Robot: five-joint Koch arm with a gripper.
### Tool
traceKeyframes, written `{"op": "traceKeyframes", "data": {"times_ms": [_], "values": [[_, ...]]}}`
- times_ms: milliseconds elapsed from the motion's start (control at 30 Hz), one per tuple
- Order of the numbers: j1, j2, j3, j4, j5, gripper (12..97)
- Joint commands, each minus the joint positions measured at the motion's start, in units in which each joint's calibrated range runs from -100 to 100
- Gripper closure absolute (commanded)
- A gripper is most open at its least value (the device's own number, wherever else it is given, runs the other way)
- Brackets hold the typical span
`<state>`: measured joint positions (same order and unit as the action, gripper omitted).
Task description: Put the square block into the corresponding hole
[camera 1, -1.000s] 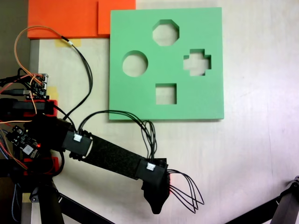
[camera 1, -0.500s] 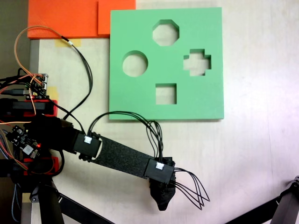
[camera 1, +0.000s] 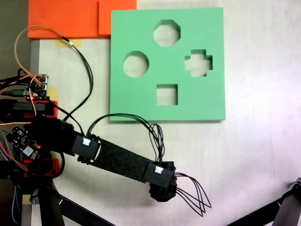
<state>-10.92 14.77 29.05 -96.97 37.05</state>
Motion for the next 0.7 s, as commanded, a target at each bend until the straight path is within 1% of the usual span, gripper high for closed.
{"op": "traceKeyframes", "data": {"times_ms": [0,67,133,167,200,233,267,300,667], "values": [[0.5,1.7,-0.7,-3.0,0.0,68.1],[0.5,1.7,-0.7,-3.0,0.0,70.6],[0.6,1.7,-0.7,-3.0,0.8,70.6],[0.7,1.8,-0.4,-3.0,0.9,71.9],[0.6,1.7,-0.2,-3.0,1.0,76.4],[0.5,1.7,-0.2,-3.0,1.1,83.7],[0.4,1.6,-0.2,-3.0,1.3,88.6],[0.3,1.4,-0.2,-3.0,1.6,91.8],[0.4,0.3,-0.2,-3.0,2.6,92.1]]}}
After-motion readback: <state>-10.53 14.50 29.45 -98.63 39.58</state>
